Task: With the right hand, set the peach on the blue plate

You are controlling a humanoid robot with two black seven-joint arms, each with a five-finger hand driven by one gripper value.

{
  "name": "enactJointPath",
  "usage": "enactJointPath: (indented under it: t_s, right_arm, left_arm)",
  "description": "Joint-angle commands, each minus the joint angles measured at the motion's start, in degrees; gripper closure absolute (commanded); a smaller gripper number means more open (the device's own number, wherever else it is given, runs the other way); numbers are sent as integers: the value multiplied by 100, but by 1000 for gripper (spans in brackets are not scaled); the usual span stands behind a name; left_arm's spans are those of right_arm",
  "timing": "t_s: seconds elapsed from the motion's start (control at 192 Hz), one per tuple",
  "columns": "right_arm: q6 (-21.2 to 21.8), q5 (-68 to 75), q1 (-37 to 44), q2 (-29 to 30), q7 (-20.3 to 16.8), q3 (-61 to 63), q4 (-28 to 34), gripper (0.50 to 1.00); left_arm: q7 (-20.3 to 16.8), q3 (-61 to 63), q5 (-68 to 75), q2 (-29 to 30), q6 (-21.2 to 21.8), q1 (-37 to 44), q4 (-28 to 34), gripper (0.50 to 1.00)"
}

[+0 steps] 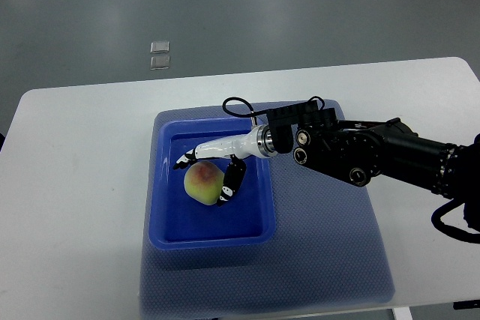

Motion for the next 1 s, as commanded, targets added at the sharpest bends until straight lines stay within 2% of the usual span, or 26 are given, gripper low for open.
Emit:
enactJointPath:
  t_s: [0.0, 0.047, 0.052, 0.12, 0.172, 0.177, 0.24, 0.365, 0.427, 0.479, 0.531, 0.536, 0.557, 0.693, 0.865, 0.995]
  right_arm:
    - [69, 133, 13, -89, 42, 290, -13, 566]
    - [69, 134, 13, -89, 42, 290, -13, 566]
    - [217, 395, 4, -141, 33, 543, -30, 566]
    - [587, 950, -13, -255, -11, 940, -135, 566]
    - [588, 951, -13, -256, -11, 941, -136, 566]
    - [884, 1465, -22, -351, -19, 1280, -275, 566]
    - [1001, 2093, -92, -379, -28, 1661, -443, 566]
    - [975, 3121, -532, -440, -37, 2232, -557, 566]
    - [975, 3175, -550, -458, -37, 2268, -566, 566]
    - [817, 3710, -751, -572, -37, 2558, -882, 566]
    - [817, 3711, -752, -572, -37, 2558, -883, 566]
    - [782, 4094, -891, -572, -37, 2654, -1144, 568]
    - [790, 4281, -954, -572, -37, 2672, -1234, 568]
    - [834, 5179, -1235, -598, -55, 2663, -1401, 568]
    - [781, 6171, -1446, -739, -520, 2672, -1577, 566]
    - [773, 6418, -1613, -765, -503, 2681, -1603, 566]
  left_arm:
    - [0, -8, 0, 0, -4, -4, 16, 500]
    - [0, -8, 0, 0, -4, -4, 16, 500]
    - [-9, -8, 0, 0, -4, -4, 16, 500]
    - [-9, -8, 0, 0, -4, -4, 24, 500]
    - [-9, -8, 0, 0, -4, -4, 24, 500]
    - [-9, 1, 0, 0, -4, -4, 24, 500]
    - [-9, 1, 0, 0, -4, -4, 7, 500]
    - [-9, 9, 0, 0, -4, -4, -20, 500]
    - [-9, 9, 0, 0, -4, -4, -20, 500]
    - [0, 9, 0, 0, -4, 5, -20, 500]
    - [0, 9, 0, 0, -4, 5, -20, 500]
    - [-9, 9, 0, 0, -4, -4, -20, 500]
    - [-9, 9, 0, 0, -4, -4, -20, 500]
    - [-9, 1, 0, 0, -4, 5, -20, 500]
    - [-9, 9, 0, 0, -4, 5, -37, 500]
    - [-9, 9, 0, 0, -4, 5, -28, 500]
